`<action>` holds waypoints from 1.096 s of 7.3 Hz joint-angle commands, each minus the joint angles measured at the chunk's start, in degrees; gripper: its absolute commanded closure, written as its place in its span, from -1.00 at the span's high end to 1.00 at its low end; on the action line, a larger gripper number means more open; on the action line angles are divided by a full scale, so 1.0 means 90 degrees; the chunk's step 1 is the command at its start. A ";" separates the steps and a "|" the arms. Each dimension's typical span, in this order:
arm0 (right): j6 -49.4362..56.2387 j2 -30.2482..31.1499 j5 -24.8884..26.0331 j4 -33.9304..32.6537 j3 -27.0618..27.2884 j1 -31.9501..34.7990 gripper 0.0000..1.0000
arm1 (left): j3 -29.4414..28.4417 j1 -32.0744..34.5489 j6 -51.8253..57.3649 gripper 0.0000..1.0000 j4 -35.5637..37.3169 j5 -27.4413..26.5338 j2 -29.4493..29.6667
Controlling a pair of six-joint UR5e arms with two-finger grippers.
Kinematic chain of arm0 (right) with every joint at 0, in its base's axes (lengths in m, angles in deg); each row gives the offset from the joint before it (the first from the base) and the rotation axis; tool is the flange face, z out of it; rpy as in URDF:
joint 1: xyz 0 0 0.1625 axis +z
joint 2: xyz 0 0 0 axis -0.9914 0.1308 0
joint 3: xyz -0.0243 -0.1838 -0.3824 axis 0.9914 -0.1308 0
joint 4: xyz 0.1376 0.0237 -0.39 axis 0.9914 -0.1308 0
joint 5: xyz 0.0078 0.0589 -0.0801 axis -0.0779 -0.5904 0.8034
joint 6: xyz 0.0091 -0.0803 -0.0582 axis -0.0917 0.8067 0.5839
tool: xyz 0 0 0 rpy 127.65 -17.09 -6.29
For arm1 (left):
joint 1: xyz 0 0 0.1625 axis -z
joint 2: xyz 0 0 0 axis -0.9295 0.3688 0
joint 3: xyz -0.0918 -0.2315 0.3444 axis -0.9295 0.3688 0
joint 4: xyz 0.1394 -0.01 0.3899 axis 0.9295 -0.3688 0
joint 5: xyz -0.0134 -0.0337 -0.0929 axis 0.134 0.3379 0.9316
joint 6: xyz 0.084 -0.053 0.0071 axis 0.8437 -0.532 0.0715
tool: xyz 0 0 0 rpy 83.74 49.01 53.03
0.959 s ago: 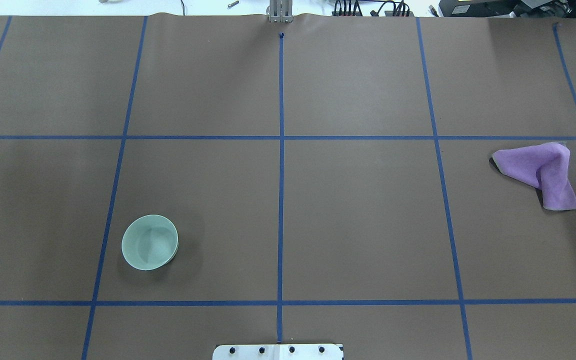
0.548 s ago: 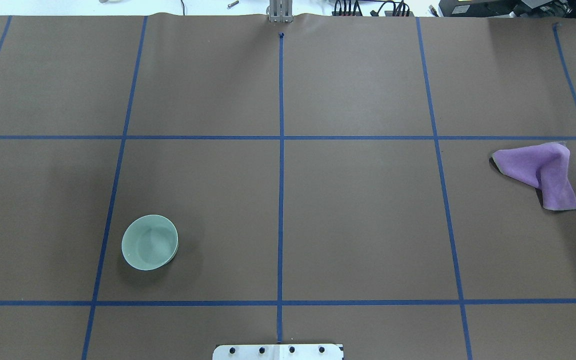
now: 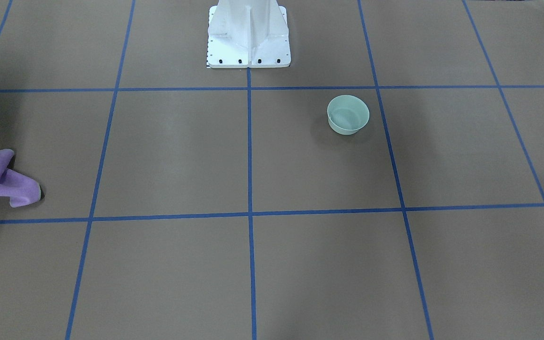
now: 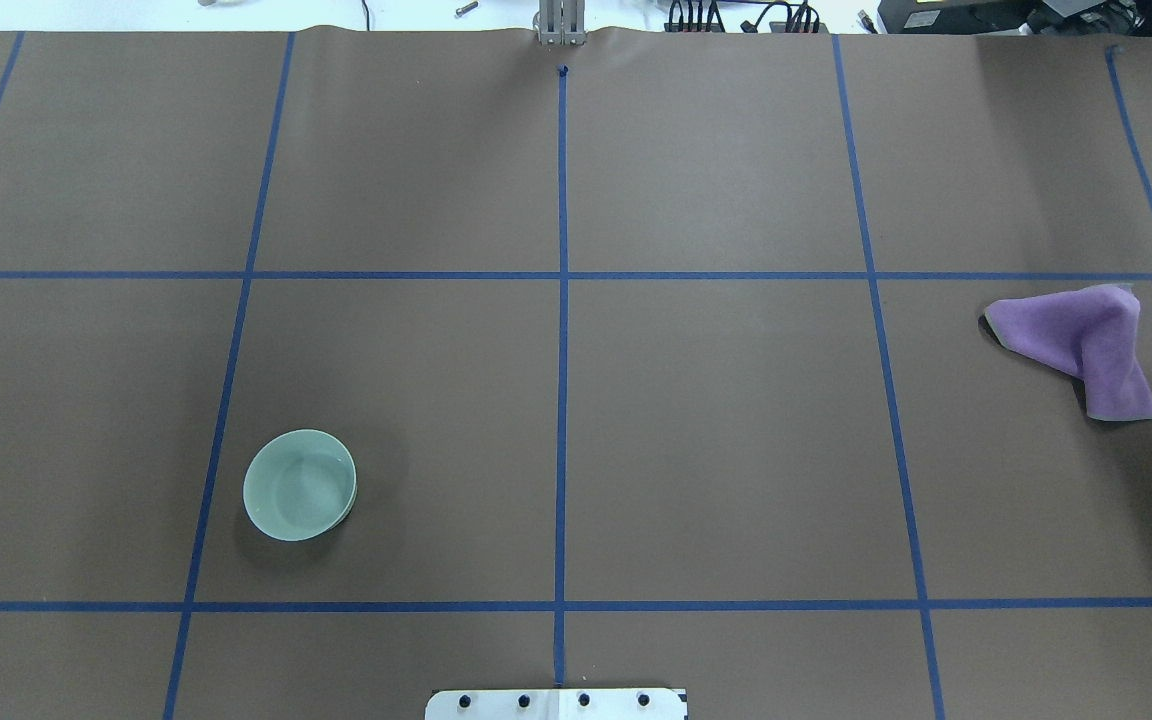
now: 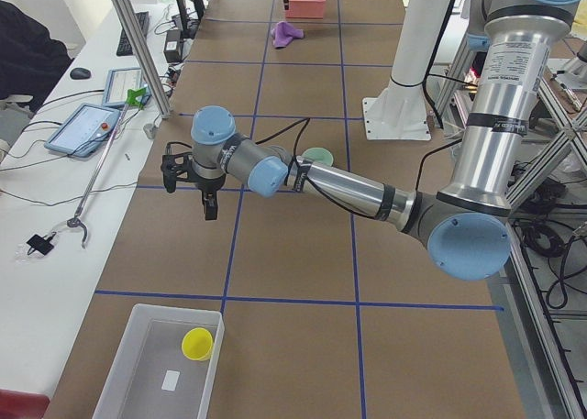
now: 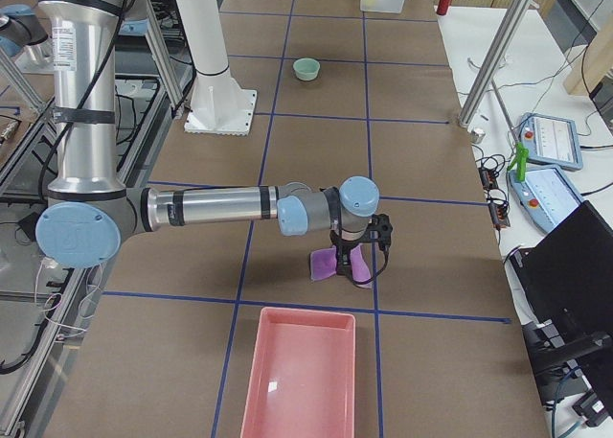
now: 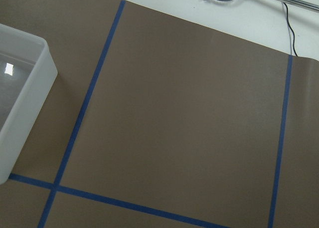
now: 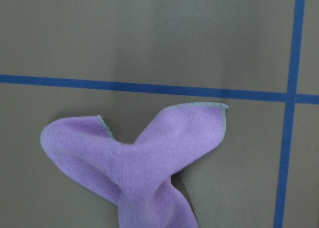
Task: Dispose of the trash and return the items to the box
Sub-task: 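Release the cup in the clear bin while the right gripper reaches for the purple cloth, then lift the purple cloth with the right gripper while the left reaches toward the bowl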
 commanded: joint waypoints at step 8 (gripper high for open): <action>-0.0201 -0.0584 0.0110 0.0916 -0.0848 -0.0958 -1.00 | 0.1012 -0.1801 -0.0814 0.95 -0.0049 -0.0325 -0.0595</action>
